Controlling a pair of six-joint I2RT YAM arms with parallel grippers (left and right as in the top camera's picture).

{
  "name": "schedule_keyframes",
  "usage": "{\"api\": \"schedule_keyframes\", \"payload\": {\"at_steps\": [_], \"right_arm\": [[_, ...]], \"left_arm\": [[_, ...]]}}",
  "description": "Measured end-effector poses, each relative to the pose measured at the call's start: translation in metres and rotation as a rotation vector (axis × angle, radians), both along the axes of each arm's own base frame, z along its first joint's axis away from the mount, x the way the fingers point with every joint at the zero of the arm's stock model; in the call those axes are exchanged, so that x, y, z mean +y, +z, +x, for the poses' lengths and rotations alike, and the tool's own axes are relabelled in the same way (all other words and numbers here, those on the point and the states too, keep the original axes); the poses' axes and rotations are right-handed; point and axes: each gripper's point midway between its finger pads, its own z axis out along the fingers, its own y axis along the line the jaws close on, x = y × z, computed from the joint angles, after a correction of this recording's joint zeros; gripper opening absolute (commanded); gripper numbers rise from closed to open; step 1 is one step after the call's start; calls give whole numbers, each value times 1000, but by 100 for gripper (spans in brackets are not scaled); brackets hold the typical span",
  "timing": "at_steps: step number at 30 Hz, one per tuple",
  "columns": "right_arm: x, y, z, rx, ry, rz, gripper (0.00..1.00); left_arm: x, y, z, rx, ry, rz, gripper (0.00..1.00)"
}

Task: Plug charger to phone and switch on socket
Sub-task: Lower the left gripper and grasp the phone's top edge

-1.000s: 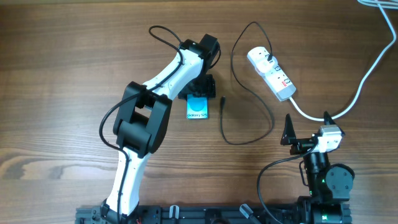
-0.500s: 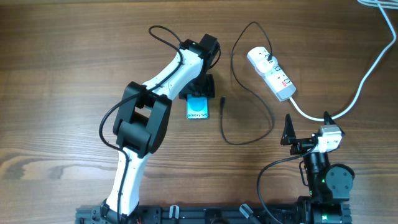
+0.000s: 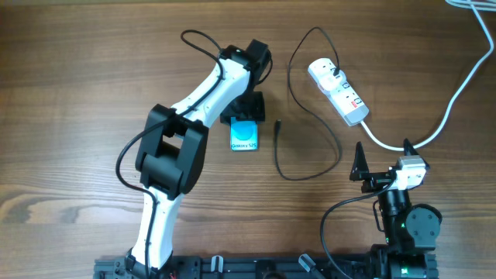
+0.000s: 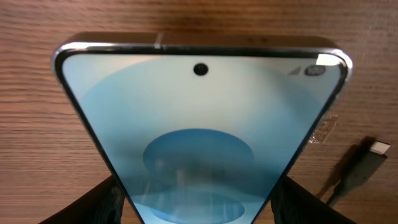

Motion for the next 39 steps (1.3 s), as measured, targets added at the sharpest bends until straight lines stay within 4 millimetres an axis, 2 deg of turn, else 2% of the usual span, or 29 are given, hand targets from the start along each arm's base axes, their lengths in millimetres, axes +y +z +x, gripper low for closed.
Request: {"api": "schedule_keyframes", "payload": {"at_steps": [4, 8, 13, 15, 18, 20, 24, 35, 39], "right_arm": [[0, 0, 0, 0, 0, 0, 100], [0, 0, 0, 0, 0, 0, 100], [0, 0, 0, 0, 0, 0, 100], [0, 0, 0, 0, 0, 0, 100], [0, 0, 0, 0, 0, 0, 100], [0, 0, 0, 0, 0, 0, 100], [0, 0, 0, 0, 0, 0, 100], [0, 0, 0, 0, 0, 0, 100], [0, 0, 0, 0, 0, 0, 100]], "left_arm": [[6, 2, 4, -4, 17, -1, 70], [2, 1, 6, -17, 11, -9, 74], [1, -15, -2, -8, 0, -4, 78], [1, -20, -3, -11, -2, -5, 90], [-1, -20, -3, -17, -2, -9, 98], [-2, -20, -3, -18, -3, -9, 98], [-1, -20, -2, -20, -2, -5, 86], [0, -22, 0, -49, -3, -7, 88], [1, -22, -1, -69, -5, -11, 85]]}}
